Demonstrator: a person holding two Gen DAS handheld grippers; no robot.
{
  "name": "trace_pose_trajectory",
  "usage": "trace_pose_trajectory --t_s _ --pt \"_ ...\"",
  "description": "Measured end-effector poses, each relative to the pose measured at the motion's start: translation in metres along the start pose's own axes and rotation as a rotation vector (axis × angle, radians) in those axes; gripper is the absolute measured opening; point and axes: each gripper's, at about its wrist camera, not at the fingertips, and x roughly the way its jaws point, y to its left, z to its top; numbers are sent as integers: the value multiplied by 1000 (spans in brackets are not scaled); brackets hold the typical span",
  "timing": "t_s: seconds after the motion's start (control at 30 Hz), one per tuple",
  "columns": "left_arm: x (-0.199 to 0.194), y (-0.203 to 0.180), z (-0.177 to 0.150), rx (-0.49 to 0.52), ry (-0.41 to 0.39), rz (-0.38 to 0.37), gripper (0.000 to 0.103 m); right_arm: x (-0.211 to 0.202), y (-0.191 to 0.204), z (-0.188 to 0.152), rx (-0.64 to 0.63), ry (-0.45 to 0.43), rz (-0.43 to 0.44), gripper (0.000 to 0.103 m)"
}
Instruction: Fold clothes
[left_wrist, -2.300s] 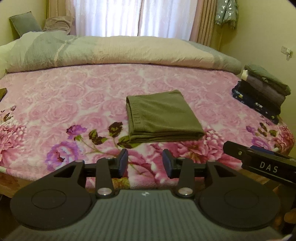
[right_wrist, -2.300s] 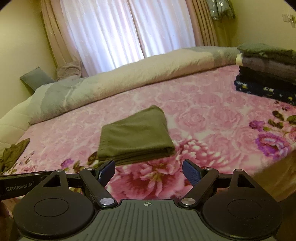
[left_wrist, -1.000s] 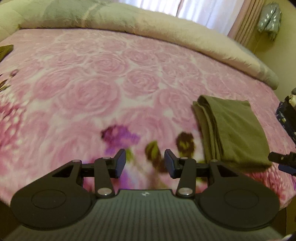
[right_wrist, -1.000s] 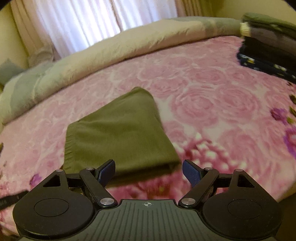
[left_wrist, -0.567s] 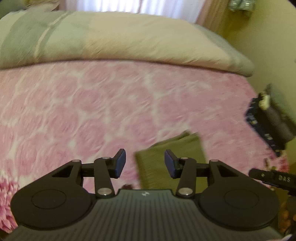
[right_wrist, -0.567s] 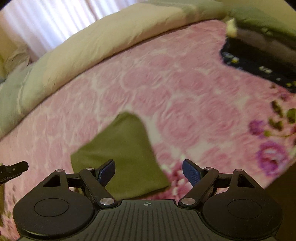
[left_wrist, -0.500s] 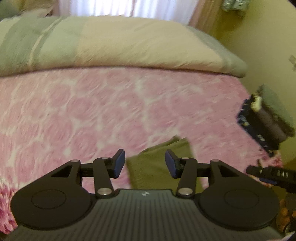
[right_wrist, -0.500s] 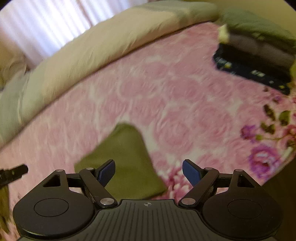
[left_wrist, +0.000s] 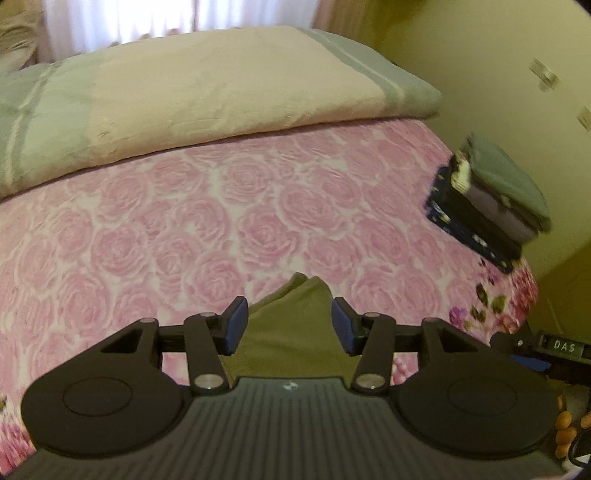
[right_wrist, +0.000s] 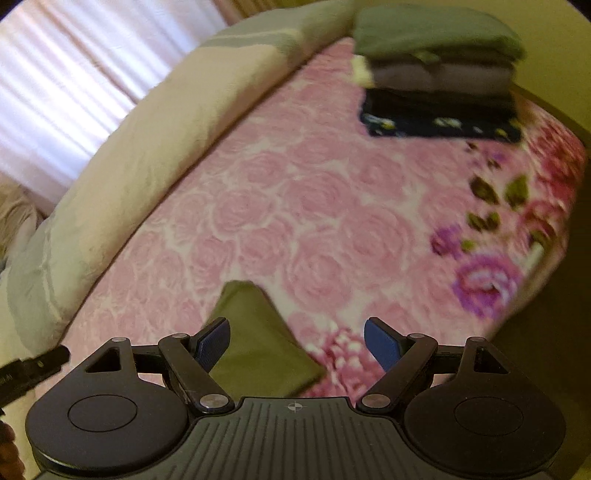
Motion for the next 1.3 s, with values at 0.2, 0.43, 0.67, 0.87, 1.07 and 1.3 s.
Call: trace_pose_trajectory --t_s 0.2,0.43,0.67,0.87,1.07,1.3 --pt "15 17 17 131 49 -63 46 -6 -20 -33 180 -37 -79 83" --pt "60 52 27 273 146 -133 46 7 -23 -87 462 -67 -35 83" --pt "132 77 11 356 298 -225 46 40 -15 -149 626 -68 40 83" --pt "180 97 6 340 372 -331 46 73 -20 -182 715 -77 66 82" --pt "215 104 13 336 423 -400 48 102 -19 -194 790 -93 122 82" --pt "246 103 15 379 452 -440 51 121 -18 -191 790 -101 129 82"
